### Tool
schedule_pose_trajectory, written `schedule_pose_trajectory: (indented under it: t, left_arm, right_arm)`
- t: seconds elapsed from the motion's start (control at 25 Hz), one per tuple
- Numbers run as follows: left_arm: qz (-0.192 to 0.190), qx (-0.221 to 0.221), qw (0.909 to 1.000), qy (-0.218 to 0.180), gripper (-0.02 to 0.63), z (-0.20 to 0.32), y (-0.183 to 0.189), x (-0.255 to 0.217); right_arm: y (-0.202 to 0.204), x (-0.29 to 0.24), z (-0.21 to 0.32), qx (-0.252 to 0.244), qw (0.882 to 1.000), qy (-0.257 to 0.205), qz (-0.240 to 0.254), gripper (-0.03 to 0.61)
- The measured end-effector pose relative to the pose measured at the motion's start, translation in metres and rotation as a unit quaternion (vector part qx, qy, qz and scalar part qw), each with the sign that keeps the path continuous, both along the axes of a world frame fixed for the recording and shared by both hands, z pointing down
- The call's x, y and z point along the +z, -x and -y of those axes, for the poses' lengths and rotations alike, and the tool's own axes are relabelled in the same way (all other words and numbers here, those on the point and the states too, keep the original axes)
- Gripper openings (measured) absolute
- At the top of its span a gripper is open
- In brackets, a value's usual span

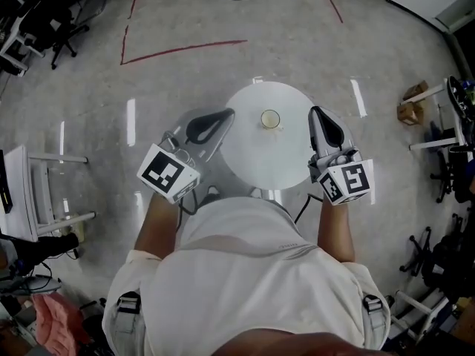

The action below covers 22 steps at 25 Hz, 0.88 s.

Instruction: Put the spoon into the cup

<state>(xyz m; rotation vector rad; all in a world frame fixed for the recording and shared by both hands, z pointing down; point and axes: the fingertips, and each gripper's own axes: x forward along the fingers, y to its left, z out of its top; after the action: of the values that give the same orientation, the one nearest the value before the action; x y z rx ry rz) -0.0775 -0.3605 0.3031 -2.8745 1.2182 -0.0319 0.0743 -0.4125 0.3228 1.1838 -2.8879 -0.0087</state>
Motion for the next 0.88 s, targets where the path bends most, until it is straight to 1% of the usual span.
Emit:
schedule_pose_trajectory:
  t: [0.16, 0.28, 0.48, 0.88]
  left_arm:
    - [0.003, 0.025, 0.9996, -0.009, 0.003, -0.005, -0.017, -0.007]
    - [0.006, 0.042, 0.999, -0.016, 0.003, -0.007, -0.033, -0.013]
    - [0.019, 0.055, 0.998, -0.024, 0.003, -0.011, -0.056, -0.02]
    - [0.023, 0.047, 0.9983, -0.025, 0.003, -0.019, -0.054, -0.018]
  right_arm:
    - [-0.014, -0.019, -0.019, 0.007, 1.0, -0.011, 0.009, 0.005]
    - [-0.028, -0.031, -0.025, 0.016, 1.0, -0.024, 0.004, 0.005]
    - [-0.05, -0.033, -0.025, 0.029, 0.999, -0.018, -0.002, 0.005]
    - [-0.042, -0.026, -0.027, 0.014, 1.0, -0.007, -0.01, 0.005]
